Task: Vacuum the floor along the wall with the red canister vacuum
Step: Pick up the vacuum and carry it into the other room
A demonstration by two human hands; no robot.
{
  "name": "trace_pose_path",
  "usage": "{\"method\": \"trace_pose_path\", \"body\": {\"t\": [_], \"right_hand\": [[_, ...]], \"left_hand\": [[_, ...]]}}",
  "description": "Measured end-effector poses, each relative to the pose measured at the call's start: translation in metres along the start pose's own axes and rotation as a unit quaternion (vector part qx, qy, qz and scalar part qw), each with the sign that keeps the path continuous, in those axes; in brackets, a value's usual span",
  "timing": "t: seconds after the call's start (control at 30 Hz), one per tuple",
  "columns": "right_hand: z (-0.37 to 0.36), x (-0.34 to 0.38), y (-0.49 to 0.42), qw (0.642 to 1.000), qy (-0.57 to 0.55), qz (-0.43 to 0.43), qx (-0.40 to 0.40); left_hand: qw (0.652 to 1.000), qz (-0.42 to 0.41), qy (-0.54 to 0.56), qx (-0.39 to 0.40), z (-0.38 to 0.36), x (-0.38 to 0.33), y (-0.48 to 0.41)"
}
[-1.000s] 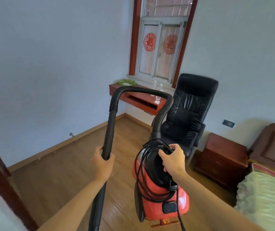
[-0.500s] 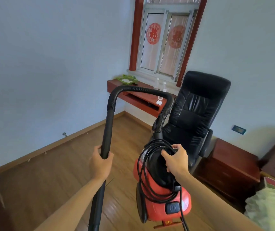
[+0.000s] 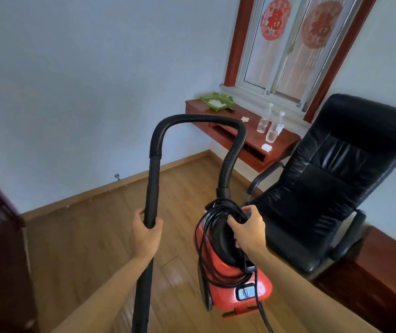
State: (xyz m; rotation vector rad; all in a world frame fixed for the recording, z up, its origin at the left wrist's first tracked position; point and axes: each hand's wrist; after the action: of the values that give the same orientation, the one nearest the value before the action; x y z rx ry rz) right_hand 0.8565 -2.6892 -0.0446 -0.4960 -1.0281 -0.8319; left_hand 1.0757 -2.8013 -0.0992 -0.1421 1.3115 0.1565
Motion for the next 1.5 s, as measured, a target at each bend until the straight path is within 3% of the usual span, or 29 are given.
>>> {"method": "trace_pose_path", "body": {"t": [0.2,0.87,1.2,1.5], "right_hand": [[-0.053,-0.008,-0.066,0.999,0.017,0.013,0.028],[-0.248,-0.059,-0.239,0.993,0.036,0.023,0.111],[-0.341,-0.144,-0.293,0.984,0.040,-0.007,0.171],[-0.425,-0.274,-0.342,0.967,0.049,-0.017,0.248]], "left_hand": [[0.997,0.021,-0.043,-0.052,-0.029,0.024,-0.042],[0.984,0.118,-0.023,-0.129,-0.148,0.113,-0.210],[0.967,0.170,-0.053,-0.180,-0.205,0.198,-0.234],[0.946,0.228,-0.110,-0.202,-0.261,0.333,-0.254]]}}
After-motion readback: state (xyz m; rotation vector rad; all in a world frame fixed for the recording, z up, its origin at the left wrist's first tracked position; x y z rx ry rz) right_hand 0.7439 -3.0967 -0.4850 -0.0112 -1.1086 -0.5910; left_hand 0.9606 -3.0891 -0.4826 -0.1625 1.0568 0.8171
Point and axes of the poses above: each hand's wrist, its own y-axis away from the middle knuckle, its own z-axis out of the back of the hand, x = y × z, and after that the axes turned 10 degrees about -x, right-handed
